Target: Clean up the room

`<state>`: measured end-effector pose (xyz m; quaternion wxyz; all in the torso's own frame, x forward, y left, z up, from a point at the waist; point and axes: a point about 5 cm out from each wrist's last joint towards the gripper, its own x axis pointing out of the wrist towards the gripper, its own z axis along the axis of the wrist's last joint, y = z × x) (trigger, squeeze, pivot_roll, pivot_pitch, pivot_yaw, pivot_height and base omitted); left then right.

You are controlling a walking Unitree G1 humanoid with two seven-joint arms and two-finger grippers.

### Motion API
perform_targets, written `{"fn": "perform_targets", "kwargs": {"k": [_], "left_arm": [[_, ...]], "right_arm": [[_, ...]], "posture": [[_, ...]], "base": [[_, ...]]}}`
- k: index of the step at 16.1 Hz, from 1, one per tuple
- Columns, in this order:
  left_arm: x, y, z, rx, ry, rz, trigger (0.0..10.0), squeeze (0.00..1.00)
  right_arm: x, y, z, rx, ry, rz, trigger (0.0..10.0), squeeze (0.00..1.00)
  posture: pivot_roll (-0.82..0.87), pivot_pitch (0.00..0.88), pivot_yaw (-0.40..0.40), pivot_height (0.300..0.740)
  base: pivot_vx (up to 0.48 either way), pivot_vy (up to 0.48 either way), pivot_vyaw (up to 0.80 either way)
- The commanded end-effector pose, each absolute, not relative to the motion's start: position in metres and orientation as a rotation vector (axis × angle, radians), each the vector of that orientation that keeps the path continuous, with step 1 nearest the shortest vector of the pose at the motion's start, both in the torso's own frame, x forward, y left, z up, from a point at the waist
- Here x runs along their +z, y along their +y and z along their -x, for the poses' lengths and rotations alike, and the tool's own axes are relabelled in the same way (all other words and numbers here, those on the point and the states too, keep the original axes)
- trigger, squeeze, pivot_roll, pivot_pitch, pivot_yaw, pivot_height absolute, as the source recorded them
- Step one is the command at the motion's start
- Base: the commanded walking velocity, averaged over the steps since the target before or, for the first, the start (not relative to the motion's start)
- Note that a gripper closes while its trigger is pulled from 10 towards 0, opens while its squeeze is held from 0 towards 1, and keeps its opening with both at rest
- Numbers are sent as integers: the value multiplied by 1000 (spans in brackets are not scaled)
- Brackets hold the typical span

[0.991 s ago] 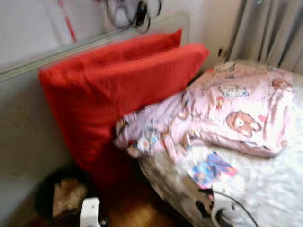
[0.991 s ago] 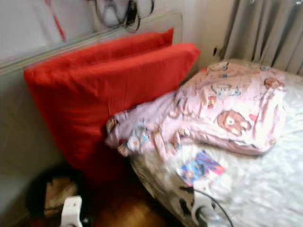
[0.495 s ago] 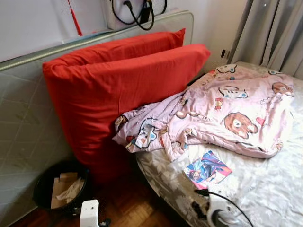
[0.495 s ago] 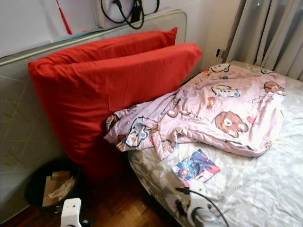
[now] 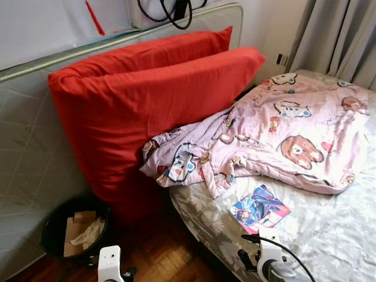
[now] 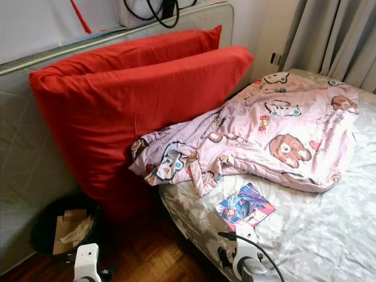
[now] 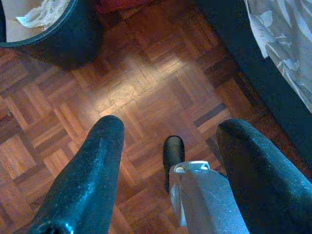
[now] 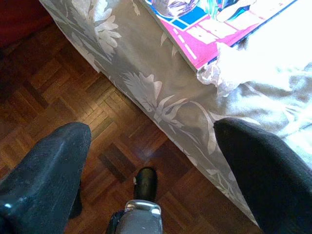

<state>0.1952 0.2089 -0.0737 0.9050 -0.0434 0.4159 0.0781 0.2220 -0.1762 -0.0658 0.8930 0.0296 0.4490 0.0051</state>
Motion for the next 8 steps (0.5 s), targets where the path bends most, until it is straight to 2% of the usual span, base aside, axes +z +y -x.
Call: {"fn": "perform_targets", "kwargs": {"k": [1, 8], "left_arm": [[-74, 211, -194, 174, 862, 98, 10000, 0], [-74, 211, -195, 174, 859, 94, 10000, 0]], "right_arm": [[-64, -176, -226, 2, 915, -73, 10000, 0], [-63, -176, -226, -1, 915, -70, 10000, 0]], "posture": [[-23, 0, 25, 735], [-22, 0, 26, 735]], "base": [[0, 0, 0], [0, 0, 0]]}}
